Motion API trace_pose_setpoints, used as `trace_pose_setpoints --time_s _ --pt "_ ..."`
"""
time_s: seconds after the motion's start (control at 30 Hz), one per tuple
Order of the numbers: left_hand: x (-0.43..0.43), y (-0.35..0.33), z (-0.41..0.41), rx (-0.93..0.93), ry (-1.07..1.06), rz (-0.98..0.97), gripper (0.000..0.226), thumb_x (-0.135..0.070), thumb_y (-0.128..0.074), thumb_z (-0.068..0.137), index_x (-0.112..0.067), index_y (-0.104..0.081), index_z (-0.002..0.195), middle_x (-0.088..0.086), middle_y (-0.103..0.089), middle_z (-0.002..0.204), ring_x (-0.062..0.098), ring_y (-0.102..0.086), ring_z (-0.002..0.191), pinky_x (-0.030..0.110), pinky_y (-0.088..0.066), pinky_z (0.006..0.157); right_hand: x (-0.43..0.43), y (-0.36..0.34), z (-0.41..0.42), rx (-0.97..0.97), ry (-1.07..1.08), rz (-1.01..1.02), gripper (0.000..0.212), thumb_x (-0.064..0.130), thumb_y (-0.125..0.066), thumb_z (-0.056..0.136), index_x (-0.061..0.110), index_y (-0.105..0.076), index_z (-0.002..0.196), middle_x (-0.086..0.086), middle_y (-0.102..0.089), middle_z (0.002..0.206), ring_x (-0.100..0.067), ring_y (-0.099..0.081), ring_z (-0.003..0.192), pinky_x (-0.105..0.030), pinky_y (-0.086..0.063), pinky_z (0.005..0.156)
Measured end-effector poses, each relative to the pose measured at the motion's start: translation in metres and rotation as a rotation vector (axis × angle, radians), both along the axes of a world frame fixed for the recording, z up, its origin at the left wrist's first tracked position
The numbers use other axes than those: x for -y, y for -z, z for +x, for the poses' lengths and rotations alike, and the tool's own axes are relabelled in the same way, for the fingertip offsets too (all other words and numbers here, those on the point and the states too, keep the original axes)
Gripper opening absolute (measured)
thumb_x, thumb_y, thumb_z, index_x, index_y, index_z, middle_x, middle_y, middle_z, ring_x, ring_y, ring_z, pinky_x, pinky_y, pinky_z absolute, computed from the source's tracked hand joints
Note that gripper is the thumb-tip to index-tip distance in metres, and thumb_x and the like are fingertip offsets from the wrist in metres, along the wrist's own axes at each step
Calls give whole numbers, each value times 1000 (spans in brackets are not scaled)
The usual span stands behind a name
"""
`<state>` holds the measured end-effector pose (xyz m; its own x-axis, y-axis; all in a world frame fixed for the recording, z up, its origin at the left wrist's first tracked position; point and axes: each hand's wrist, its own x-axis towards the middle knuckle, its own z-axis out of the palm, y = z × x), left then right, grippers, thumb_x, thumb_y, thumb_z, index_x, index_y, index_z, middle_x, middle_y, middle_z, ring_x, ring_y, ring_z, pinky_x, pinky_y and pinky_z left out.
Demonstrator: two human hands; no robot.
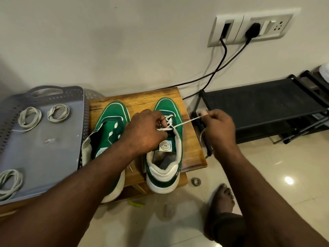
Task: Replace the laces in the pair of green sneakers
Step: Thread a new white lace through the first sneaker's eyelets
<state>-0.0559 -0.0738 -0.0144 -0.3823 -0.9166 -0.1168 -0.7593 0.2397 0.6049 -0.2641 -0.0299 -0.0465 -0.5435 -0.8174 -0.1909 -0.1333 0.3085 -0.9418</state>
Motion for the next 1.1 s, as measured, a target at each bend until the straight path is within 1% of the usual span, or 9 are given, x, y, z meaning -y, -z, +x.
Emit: trace_pose_setpoints --time_s 0.13,0.23,0.33,0.53,0.67,0.77,0.87,0.97,1.1 --pt "0 0 1 9 -25 -3 27 -27 -80 80 -35 -64 101 -4 -57 110 22 -56 104 48 -52 94 -7 4 -40 -167 282 93 20 35 -63 101 24 -62 84 -3 -63 94 -25 -65 89 -57 -60 86" --pt "0 0 1 16 -25 -6 27 -29 -79 81 -33 -64 103 -5 -56 110 21 -56 103 46 -52 93 -9 12 -21 -461 22 130 23 53 -66 88 34 -62 101 0 -61 121 -26 -60 113 -57 -56 95" --pt "0 1 1 32 -19 -30 24 -30 -79 83 -33 -65 101 -7 -57 108 19 -55 101 44 -51 91 -4 13 17 -476 -272 37 40 74 -54 82 45 -63 108 11 -63 126 -19 -58 120 -58 -52 100" --pt "0 3 2 55 -40 -49 32 -35 -81 79 -36 -62 105 -7 -53 112 22 -52 111 52 -50 97 1 12 31 -391 -368 -10 20 42 -72 93 36 -61 77 11 -61 118 -21 -54 121 -54 -51 101" --pt "2 3 4 52 -62 -28 40 -35 -82 78 -35 -62 113 -4 -54 121 24 -51 116 52 -49 100 -2 10 -11 -684 -207 291 12 42 -69 96 30 -67 91 -1 -55 128 -28 -48 124 -56 -45 104" --pt "2 4 3 51 -49 -10 43 -36 -81 78 -35 -60 116 -4 -53 123 24 -52 116 51 -50 99 -10 7 -25 -803 -169 443 23 46 -66 97 26 -69 109 -8 -51 137 -34 -42 129 -53 -38 106" --pt "2 4 3 53 -43 -7 46 -36 -82 79 -34 -60 119 -3 -52 125 24 -53 115 48 -51 98 -6 5 -1 -675 -271 262 24 55 -66 94 35 -67 108 2 -52 139 -27 -41 135 -54 -36 112" --pt "2 6 3 49 -40 -3 46 -37 -81 81 -32 -60 122 -3 -52 125 20 -54 111 38 -50 91 -3 2 27 -471 -355 53 33 72 -51 87 42 -63 91 8 -62 127 -22 -52 125 -56 -47 105" --pt "0 5 3 64 -38 -11 42 -39 -79 83 -31 -62 121 -5 -54 118 17 -57 105 34 -49 86 -4 3 39 -477 -428 15 24 43 -66 97 33 -58 77 6 -64 119 -20 -51 119 -45 -46 99"
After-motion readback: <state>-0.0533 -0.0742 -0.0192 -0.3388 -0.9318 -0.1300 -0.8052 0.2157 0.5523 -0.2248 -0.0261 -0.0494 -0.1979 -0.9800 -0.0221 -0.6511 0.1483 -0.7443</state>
